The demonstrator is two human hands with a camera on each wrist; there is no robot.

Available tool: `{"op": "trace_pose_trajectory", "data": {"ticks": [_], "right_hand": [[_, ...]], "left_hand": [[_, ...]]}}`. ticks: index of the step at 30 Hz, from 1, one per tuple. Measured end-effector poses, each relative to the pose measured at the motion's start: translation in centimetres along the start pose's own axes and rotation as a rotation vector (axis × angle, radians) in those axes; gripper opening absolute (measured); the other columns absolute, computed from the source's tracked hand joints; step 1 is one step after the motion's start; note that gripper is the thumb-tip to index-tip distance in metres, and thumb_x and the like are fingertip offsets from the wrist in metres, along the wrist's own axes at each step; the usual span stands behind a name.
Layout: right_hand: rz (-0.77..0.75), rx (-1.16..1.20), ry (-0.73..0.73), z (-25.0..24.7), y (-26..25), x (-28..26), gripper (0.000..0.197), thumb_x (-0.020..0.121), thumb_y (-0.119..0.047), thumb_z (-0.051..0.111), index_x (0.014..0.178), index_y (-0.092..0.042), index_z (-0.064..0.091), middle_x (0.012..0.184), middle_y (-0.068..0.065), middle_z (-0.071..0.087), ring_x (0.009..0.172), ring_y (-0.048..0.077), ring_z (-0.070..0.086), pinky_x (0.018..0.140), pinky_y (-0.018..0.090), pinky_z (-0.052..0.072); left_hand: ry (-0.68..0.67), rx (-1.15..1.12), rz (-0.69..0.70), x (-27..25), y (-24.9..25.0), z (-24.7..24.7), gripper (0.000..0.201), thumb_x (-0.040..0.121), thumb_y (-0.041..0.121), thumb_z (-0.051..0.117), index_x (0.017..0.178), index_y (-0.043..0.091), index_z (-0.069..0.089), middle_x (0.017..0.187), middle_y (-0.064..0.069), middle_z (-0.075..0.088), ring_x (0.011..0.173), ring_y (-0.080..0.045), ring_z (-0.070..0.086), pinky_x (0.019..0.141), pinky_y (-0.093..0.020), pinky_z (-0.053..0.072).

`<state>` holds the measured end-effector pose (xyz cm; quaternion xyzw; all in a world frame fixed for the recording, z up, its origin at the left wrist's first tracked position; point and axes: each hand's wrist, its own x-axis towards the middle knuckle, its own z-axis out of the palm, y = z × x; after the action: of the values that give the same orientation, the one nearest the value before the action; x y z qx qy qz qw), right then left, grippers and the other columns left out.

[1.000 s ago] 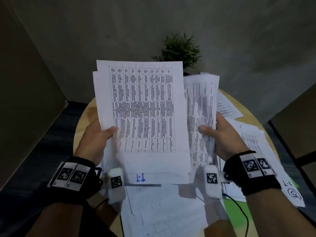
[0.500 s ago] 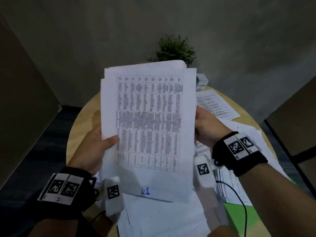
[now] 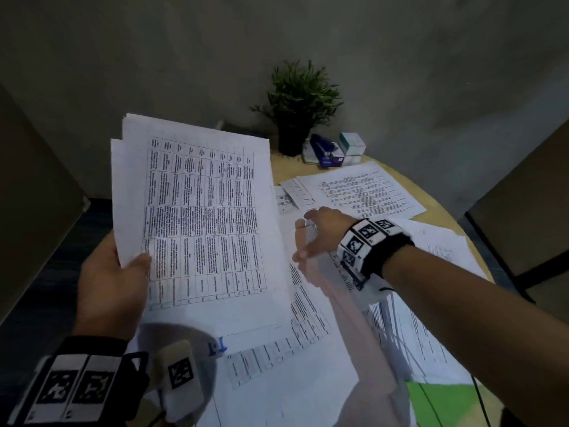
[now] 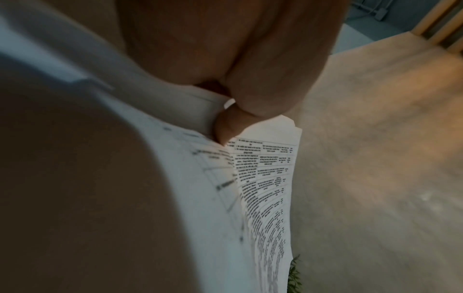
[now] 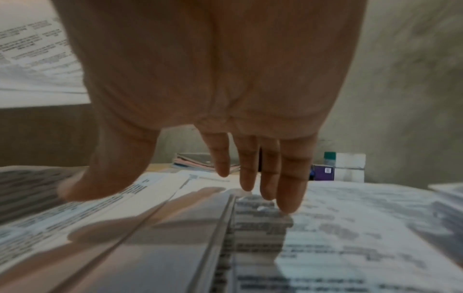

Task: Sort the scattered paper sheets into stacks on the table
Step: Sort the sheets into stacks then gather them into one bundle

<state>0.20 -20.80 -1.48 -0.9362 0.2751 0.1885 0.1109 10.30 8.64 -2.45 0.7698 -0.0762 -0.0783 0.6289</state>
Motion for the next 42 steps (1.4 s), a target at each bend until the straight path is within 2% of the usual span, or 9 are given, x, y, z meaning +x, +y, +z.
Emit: {"op": "trace_pose_trajectory", "data": {"ticks": [4, 8, 11, 16, 24, 30, 34, 37, 42], "right_hand": [[0.033, 0.006, 0.012, 2.1, -0.2, 0.8, 0.091, 0.060, -0.048, 0.085, 0.137, -0.026, 0.043, 0.132, 0.006, 0.044, 0.117, 0.027, 0.052, 0.094, 0.039, 0.048], [0.084, 0.110, 0.084, 2.1, 0.2, 1.0, 0.061, 0.072, -0.028, 0.080, 0.122, -0.015, 0.048, 0.123, 0.010, 0.048, 0.110, 0.026, 0.054, 0.078, 0.030, 0.047], [0.129, 0.158, 0.258, 2.1, -0.8, -0.1, 0.054, 0.080, -0.037, 0.067, 0.125, -0.016, 0.047, 0.122, 0.010, 0.044, 0.114, 0.029, 0.046, 0.090, 0.043, 0.047], [0.253, 0.082, 0.060, 4.4, -3.3, -1.6, 0.085, 0.070, -0.051, 0.074, 0.135, -0.011, 0.035, 0.135, 0.012, 0.037, 0.126, 0.032, 0.035, 0.100, 0.049, 0.042], [0.496, 0.296, 0.085, 4.0, -2.7, -1.7, 0.090, 0.070, -0.037, 0.083, 0.136, -0.004, 0.031, 0.134, 0.014, 0.048, 0.125, 0.027, 0.048, 0.097, 0.035, 0.043], [0.492, 0.181, 0.096, 4.8, -2.3, -3.7, 0.087, 0.075, -0.054, 0.071, 0.138, -0.007, 0.035, 0.139, 0.013, 0.038, 0.133, 0.030, 0.033, 0.109, 0.041, 0.033], [0.502, 0.352, 0.097, 5.4, -1.7, -3.1, 0.079, 0.060, -0.044, 0.087, 0.117, -0.004, 0.051, 0.118, 0.012, 0.060, 0.106, 0.027, 0.059, 0.088, 0.034, 0.052], [0.455, 0.426, 0.189, 5.3, -0.8, -3.7, 0.055, 0.079, -0.019, 0.076, 0.120, -0.003, 0.042, 0.115, 0.013, 0.059, 0.101, 0.028, 0.060, 0.073, 0.029, 0.048], [0.283, 0.556, 0.317, 3.9, 1.1, -5.5, 0.012, 0.091, -0.011, 0.060, 0.102, -0.008, 0.061, 0.087, 0.004, 0.064, 0.077, 0.020, 0.060, 0.058, 0.021, 0.044]], "left_hand": [[-0.006, 0.004, -0.027, 0.2, -0.2, -0.2, 0.040, 0.094, -0.001, 0.049, 0.125, 0.021, 0.060, 0.104, -0.003, 0.065, 0.093, -0.024, 0.063, 0.083, -0.039, 0.048], [-0.004, -0.008, -0.040, 0.4, -0.7, -0.5, 0.038, 0.093, -0.001, 0.050, 0.123, 0.019, 0.061, 0.108, -0.006, 0.067, 0.094, -0.024, 0.065, 0.085, -0.040, 0.050], [0.008, -0.004, -0.028, 0.5, -0.5, -0.7, 0.039, 0.092, -0.002, 0.050, 0.124, 0.017, 0.062, 0.107, -0.005, 0.067, 0.094, -0.023, 0.065, 0.082, -0.035, 0.048], [0.015, -0.003, -0.024, 0.2, -0.1, -0.9, 0.039, 0.093, -0.001, 0.050, 0.126, 0.017, 0.061, 0.111, -0.004, 0.067, 0.097, -0.022, 0.063, 0.083, -0.033, 0.047], [-0.008, -0.029, -0.049, -0.1, 0.4, -0.9, 0.038, 0.095, 0.002, 0.050, 0.128, 0.019, 0.059, 0.111, 0.001, 0.064, 0.099, -0.019, 0.060, 0.084, -0.033, 0.044], [-0.009, -0.066, -0.052, 0.1, 0.2, -0.9, 0.039, 0.094, 0.001, 0.051, 0.128, 0.019, 0.059, 0.114, 0.003, 0.064, 0.100, -0.016, 0.061, 0.083, -0.028, 0.044], [-0.041, -0.054, -0.047, -0.3, 0.7, -1.0, 0.040, 0.095, -0.001, 0.049, 0.129, 0.018, 0.059, 0.109, 0.005, 0.063, 0.086, -0.003, 0.058, 0.073, -0.019, 0.042], [-0.054, -0.070, -0.044, -0.5, 1.0, -0.8, 0.043, 0.094, -0.002, 0.049, 0.131, 0.019, 0.058, 0.113, 0.003, 0.065, 0.092, -0.006, 0.060, 0.079, -0.025, 0.044], [-0.089, -0.088, -0.040, -0.2, 0.7, -0.6, 0.045, 0.093, -0.002, 0.050, 0.131, 0.019, 0.057, 0.115, 0.003, 0.065, 0.099, -0.007, 0.062, 0.074, -0.020, 0.046]]}}
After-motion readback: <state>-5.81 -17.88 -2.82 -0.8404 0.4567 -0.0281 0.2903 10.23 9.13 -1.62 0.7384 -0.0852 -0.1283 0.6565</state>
